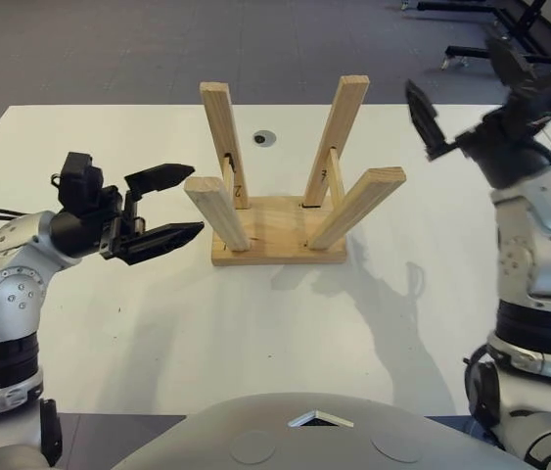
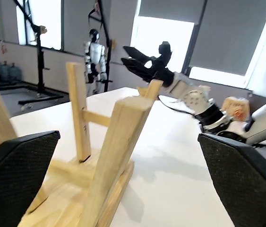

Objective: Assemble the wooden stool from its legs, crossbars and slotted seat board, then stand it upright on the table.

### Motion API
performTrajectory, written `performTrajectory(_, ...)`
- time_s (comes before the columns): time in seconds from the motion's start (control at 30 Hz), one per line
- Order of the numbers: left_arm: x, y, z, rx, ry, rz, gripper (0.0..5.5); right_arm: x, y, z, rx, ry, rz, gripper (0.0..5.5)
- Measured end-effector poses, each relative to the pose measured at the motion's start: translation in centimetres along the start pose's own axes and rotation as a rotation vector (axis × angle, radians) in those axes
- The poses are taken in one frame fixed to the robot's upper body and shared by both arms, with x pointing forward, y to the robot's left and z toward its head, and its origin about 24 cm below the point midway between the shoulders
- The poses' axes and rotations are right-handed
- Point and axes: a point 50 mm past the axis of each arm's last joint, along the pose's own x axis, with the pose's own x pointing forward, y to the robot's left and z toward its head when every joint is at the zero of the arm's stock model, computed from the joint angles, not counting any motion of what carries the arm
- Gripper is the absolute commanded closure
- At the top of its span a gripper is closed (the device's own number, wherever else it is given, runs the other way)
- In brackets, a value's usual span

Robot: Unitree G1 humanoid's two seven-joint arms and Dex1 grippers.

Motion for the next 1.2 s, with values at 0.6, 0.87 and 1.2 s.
performTrajectory(0.6, 2.1, 1.3, -8.4, 0.099, 0.357, 0.113, 0.14, -4.1, 6.5, -6.5, 0.033, 0.331, 0.748, 0.1)
performTrajectory(0.87, 5.7, 2.1, -7.9, 0.092, 0.251, 0.025, 0.14, -1.5, 8.2, -7.7, 0.213, 0.238, 0.867, 0.1)
performTrajectory(1.2, 6.6, 3.6, -9.8, 0.069, 0.357, 0.026, 0.14, 0.3, 10.0, -9.9, 0.218, 0.241, 0.947, 0.1)
